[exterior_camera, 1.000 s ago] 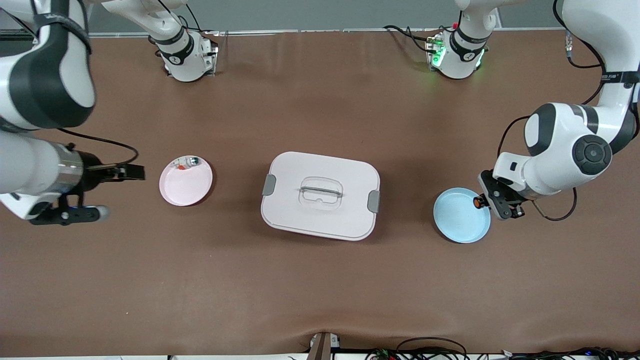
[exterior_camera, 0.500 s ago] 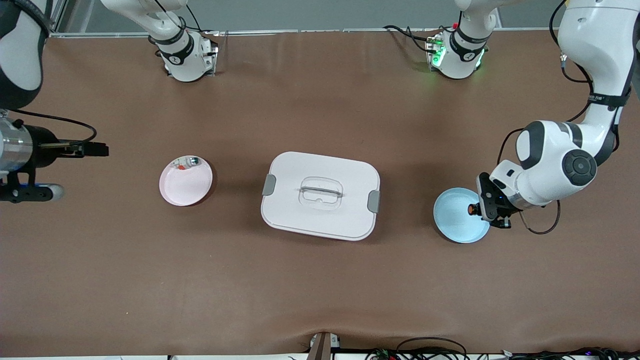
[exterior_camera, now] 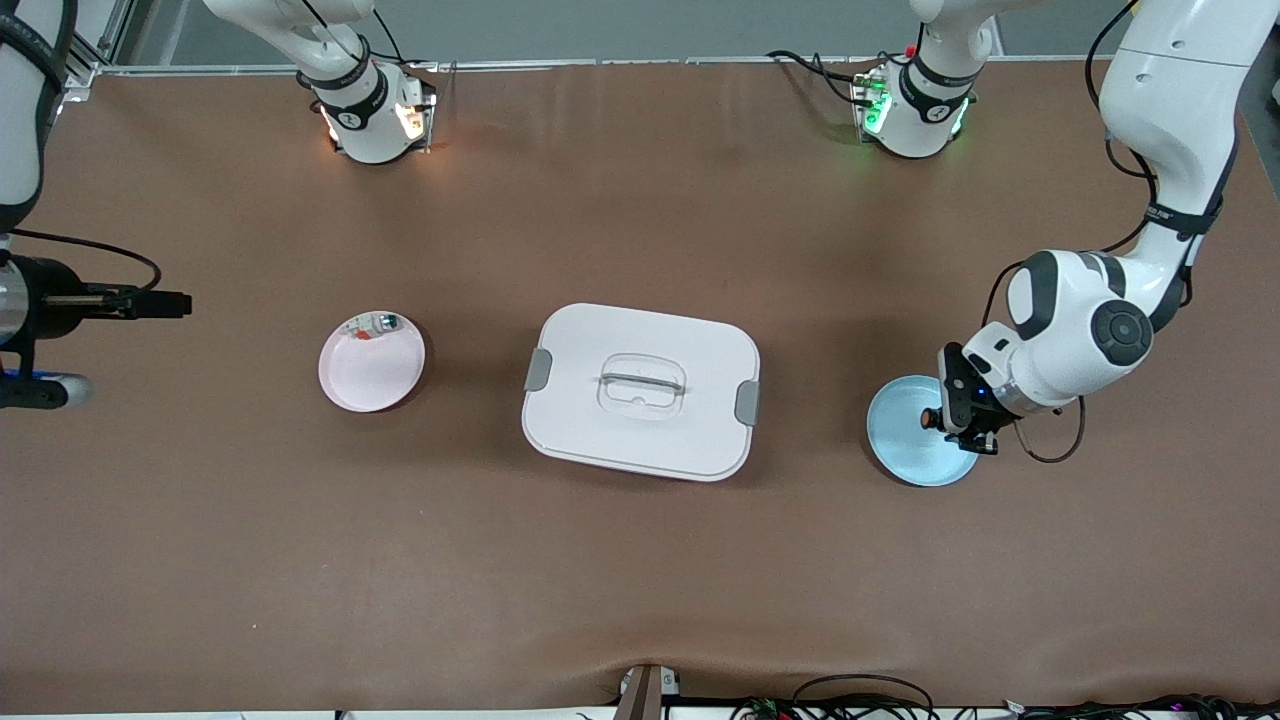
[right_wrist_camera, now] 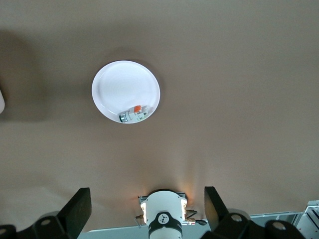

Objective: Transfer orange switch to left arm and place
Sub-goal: 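Lower the switch onto the blue plate with the left gripper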

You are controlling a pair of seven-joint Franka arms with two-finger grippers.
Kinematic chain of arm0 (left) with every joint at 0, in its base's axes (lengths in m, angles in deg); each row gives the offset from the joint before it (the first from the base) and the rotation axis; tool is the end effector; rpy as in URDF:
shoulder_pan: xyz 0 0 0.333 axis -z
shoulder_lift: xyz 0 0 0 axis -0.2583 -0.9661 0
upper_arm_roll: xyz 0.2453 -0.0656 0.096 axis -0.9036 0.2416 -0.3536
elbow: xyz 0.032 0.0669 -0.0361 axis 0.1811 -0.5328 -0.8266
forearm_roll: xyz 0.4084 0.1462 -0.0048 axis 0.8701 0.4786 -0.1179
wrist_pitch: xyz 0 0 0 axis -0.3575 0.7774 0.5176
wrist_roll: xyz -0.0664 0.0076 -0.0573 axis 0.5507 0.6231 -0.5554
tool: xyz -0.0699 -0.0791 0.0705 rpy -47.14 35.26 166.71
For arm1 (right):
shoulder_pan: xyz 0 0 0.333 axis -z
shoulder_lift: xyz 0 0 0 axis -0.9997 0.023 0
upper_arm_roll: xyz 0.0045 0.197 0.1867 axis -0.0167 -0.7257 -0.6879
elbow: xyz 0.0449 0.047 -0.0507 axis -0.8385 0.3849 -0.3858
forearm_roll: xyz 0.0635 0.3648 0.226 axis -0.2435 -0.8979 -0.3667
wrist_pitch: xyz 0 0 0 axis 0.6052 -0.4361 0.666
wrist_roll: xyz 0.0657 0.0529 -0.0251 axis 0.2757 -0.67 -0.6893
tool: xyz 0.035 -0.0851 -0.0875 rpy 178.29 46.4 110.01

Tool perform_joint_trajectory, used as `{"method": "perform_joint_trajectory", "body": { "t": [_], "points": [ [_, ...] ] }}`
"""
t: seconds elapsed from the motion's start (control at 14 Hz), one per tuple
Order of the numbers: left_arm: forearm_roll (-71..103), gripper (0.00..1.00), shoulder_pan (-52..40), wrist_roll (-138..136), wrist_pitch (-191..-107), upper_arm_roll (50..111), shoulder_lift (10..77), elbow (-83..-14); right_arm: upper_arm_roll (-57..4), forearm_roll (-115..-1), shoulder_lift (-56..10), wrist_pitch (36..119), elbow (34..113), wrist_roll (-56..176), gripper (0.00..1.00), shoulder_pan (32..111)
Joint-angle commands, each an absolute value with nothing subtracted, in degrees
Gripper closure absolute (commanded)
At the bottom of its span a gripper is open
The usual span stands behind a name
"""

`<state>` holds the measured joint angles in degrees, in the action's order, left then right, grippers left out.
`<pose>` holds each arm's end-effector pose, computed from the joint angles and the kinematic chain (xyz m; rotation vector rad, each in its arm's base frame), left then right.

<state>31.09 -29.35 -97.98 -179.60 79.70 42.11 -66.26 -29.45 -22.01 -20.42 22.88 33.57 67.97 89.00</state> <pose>0.6088 -0.0437 0.1290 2.0829 -2.3382 0.1630 0.6390 -0.0243 0.5122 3.0653 -0.1468 -0.6382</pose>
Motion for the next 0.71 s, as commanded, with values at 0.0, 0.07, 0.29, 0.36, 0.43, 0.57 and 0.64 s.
{"method": "perform_joint_trajectory", "body": {
  "t": [0.0,0.07,0.29,0.36,0.43,0.57,0.64],
  "points": [
    [36.61,1.0,-30.43,-98.51,-182.41,80.03,41.96,-67.62,-30.52,-20.6,-21.31,22.75,34.36,69.75,0.0,89.47],
    [36.89,1.0,-30.44,-98.5,-183.02,80.03,41.52,-67.62,-30.52,-20.6,-21.66,22.74,34.19,70.45,0.0,89.65],
    [36.98,1.0,-29.82,-98.5,-185.74,80.2,39.77,-67.45,-30.52,-20.6,-24.04,22.57,34.62,69.85,0.0,90.18],
    [36.98,1.0,-29.82,-98.5,-187.06,80.2,39.15,-67.45,-30.61,-19.38,-24.04,21.87,34.71,69.67,0.0,90.09],
    [36.98,1.0,-29.73,-98.33,-187.68,80.2,38.88,-67.53,-30.7,-19.19,-24.04,21.43,34.71,68.71,0.0,90.44],
    [36.98,1.0,-29.91,-97.72,-188.38,80.2,38.35,-67.71,-30.7,-19.37,-24.21,21.42,35.67,66.6,0.0,90.7],
    [36.98,1.0,-29.91,-97.54,-189.17,80.2,38.35,-68.15,-30.7,-20.06,-25.35,22.38,36.98,66.51,0.0,90.7]
  ]
}}
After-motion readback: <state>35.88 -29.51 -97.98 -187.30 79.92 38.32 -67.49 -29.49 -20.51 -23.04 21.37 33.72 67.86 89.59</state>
